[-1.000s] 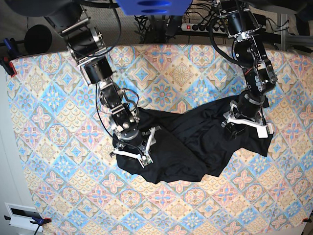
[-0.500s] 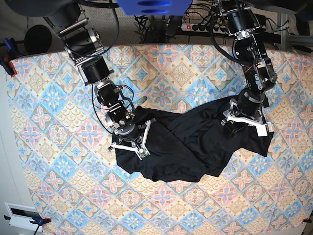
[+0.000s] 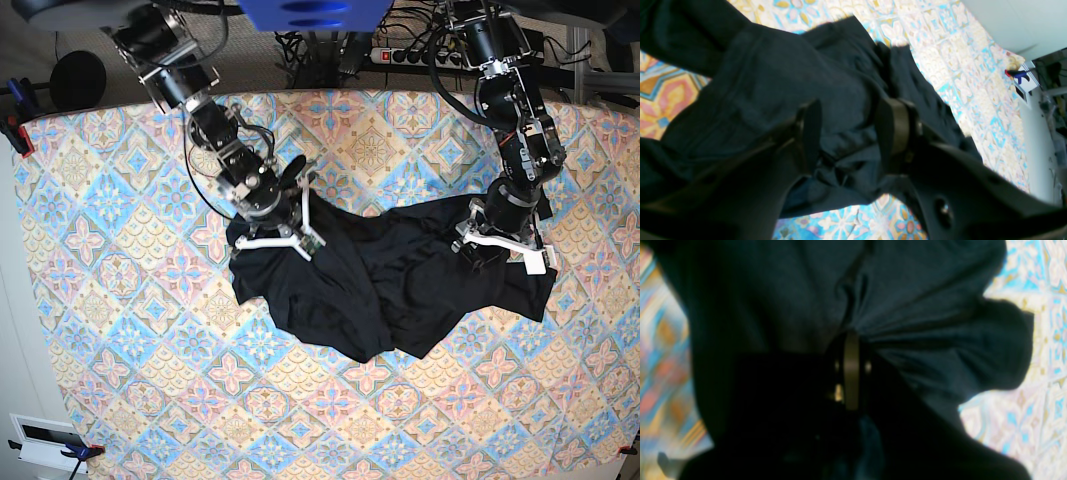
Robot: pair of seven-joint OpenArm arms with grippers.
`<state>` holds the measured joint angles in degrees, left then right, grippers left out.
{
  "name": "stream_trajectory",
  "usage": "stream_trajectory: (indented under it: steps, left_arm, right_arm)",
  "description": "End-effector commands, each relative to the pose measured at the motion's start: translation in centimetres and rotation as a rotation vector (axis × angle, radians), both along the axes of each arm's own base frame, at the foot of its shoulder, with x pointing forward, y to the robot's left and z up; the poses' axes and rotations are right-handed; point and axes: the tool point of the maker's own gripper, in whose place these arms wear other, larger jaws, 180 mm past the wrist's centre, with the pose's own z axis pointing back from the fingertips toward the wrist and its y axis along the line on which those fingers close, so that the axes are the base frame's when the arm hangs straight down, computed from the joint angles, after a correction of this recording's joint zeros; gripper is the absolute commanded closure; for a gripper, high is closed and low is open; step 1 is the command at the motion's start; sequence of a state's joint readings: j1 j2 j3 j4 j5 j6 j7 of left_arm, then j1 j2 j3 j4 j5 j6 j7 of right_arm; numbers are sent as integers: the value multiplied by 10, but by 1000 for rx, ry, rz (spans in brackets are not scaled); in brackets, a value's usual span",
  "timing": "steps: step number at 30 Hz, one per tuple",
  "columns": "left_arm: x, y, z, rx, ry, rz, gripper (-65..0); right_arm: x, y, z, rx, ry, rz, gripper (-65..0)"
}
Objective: Layout the t-shirt on the table in an organized manner, then fold the t-shirt properly
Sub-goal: 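Regrasp the shirt with both grippers and gather the fabric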
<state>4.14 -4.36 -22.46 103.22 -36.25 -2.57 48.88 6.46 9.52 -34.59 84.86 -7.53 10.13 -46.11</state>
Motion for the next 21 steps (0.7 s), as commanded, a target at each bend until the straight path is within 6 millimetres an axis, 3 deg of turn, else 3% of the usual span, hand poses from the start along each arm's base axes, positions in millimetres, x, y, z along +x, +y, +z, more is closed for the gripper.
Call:
stream_trajectory:
  steps: [1, 6, 10, 15, 18, 21]
  left_arm:
    - [7, 2, 15, 5, -53, 0, -278]
    - [5, 1, 13, 6, -48, -5, -278]
    - [3, -1, 11, 2, -41, -7, -278]
    - [1, -2, 8, 1, -35, -7, -278]
    - [-1, -2, 7, 0, -29, -8, -278]
    - [-1, -2, 6, 1, -29, -7, -278]
  right_arm:
    - [-29, 4, -12, -33, 115, 47, 0]
    - [-31, 9, 13, -1, 56, 63, 0]
    - [-4, -22, 34, 27, -4, -63, -36]
    - [20, -53, 62, 56, -83, -173, -152]
    - [29, -62, 66, 68, -95, -211, -202]
    - [53, -48, 85, 111, -140, -217, -229]
